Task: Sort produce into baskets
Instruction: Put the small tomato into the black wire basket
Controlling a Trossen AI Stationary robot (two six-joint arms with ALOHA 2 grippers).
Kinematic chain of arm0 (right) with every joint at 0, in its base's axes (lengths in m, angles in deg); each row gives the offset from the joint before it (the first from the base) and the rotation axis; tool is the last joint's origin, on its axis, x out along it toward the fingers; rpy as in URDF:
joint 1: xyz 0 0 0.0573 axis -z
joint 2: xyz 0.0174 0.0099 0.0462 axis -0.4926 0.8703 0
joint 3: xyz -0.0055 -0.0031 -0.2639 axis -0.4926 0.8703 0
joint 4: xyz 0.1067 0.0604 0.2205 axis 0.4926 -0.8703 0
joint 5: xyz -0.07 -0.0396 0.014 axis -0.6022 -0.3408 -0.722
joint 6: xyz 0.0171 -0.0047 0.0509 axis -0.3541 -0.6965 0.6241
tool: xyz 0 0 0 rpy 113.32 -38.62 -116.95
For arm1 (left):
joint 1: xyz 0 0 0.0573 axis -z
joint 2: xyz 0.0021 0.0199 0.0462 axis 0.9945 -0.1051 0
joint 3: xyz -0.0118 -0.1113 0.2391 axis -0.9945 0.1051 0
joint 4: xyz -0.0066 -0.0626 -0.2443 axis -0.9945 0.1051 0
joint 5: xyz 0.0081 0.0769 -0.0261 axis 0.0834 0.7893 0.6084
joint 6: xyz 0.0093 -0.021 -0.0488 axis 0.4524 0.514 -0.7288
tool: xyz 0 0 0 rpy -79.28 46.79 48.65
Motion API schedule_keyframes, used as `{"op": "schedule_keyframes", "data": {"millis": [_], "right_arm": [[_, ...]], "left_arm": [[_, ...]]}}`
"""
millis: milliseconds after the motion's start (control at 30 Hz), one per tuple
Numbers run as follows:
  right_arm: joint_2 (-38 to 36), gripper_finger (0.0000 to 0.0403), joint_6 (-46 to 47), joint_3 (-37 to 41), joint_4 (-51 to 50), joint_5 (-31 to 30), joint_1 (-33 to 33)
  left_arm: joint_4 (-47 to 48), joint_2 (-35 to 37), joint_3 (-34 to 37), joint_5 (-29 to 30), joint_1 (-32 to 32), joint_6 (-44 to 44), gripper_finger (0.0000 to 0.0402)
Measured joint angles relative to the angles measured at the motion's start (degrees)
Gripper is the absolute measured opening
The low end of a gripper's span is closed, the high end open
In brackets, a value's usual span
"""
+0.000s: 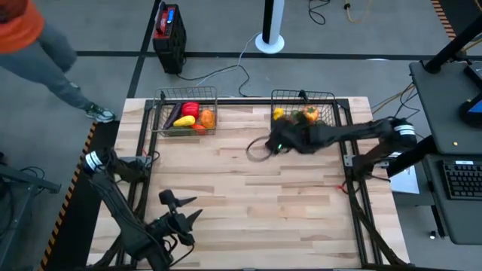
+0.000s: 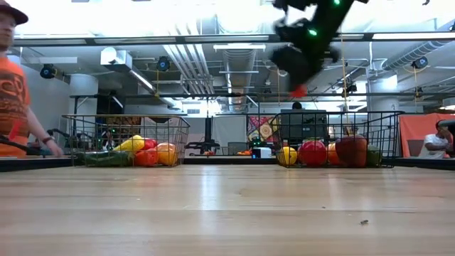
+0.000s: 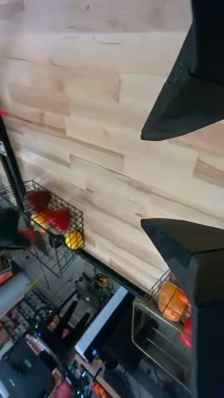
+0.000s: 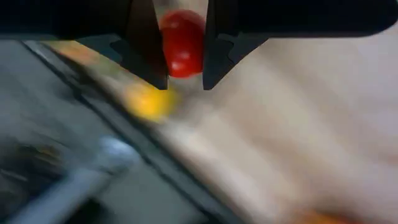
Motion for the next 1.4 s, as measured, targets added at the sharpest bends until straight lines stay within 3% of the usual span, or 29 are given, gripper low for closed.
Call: {"op": "schedule_keyframes", "data": {"millis": [100,200,367,500,767,1400], "right_arm": [[-3.3,0.0087,6.8,0.2,-12.9,-5.4,6.1],[-5.3,0.0086,10.6,2.2,-19.0,-4.9,13.3],[-6.3,0.0085,4.6,7.3,-14.2,5.1,24.3],[-6.0,0.0092,0.0,9.9,-8.9,7.8,28.4],[-5.9,0.0094,-3.6,10.7,-3.1,8.3,29.8],[-5.9,0.0095,-3.1,13.2,0.0,8.3,29.8]], "left_arm": [[0.0,-1.1,0.0,0.1,-0.1,0.0,0.0198],[0.0,-2.0,0.0,0.6,-0.2,0.0,0.0198],[0.0,-2.2,0.0,0.8,-0.4,0.0,0.0198],[0.0,-2.2,0.0,0.8,-0.4,-0.6,0.0198],[0.1,-2.2,0.0,0.8,-0.4,-1.1,0.0198],[0.1,-2.2,0.0,0.8,-0.4,-1.1,0.0198]]}}
